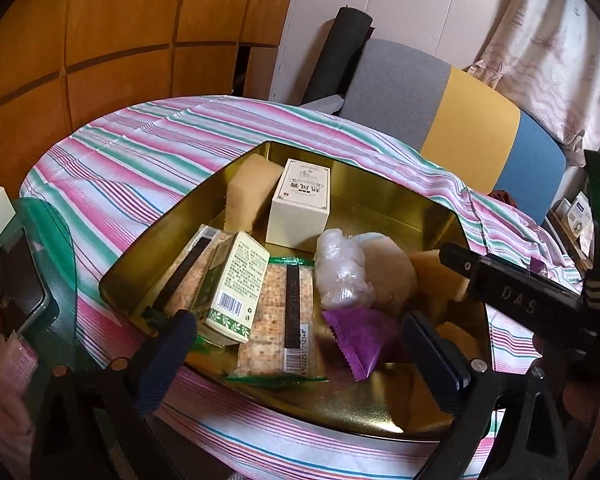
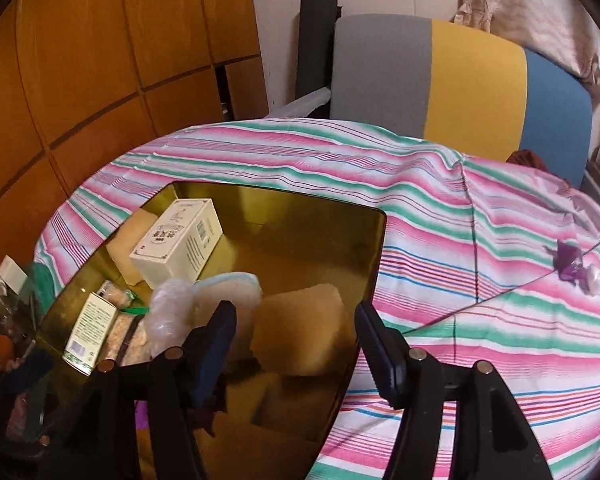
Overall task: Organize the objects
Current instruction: 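Lower the yellow sponge into the gold tray and open the right tool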
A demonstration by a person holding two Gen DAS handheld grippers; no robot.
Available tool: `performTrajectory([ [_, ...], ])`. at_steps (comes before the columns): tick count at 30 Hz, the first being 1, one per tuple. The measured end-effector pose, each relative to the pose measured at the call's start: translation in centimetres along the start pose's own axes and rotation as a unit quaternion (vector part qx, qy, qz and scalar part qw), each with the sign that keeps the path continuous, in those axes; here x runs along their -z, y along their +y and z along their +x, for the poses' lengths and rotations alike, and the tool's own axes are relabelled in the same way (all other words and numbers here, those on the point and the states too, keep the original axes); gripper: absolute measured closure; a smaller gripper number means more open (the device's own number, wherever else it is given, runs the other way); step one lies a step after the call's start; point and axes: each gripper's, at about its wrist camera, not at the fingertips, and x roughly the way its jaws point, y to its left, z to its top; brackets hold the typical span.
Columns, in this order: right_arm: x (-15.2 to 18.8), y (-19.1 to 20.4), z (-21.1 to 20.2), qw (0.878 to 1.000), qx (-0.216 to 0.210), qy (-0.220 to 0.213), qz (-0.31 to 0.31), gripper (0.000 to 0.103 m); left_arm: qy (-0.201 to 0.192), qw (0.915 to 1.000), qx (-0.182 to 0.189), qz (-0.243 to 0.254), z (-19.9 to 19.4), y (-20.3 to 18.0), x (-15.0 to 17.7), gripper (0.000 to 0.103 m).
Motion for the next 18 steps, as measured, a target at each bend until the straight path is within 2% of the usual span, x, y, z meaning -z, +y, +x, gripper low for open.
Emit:
performTrajectory([
  [13,0.1,-0.6,-2.4,0.999,0.032,-0.037,-0.011,0.040,0.010,0.9999,0.007,-0.001,-0.1,-0.7,0.4,0.000],
  [18,0.0,-1.3,-2.7,0.999,0.040,-0.033,-0.015,0.040,0.012,0.9999,0.012,0.004,-0.2,-1.4,0.5,0.000],
])
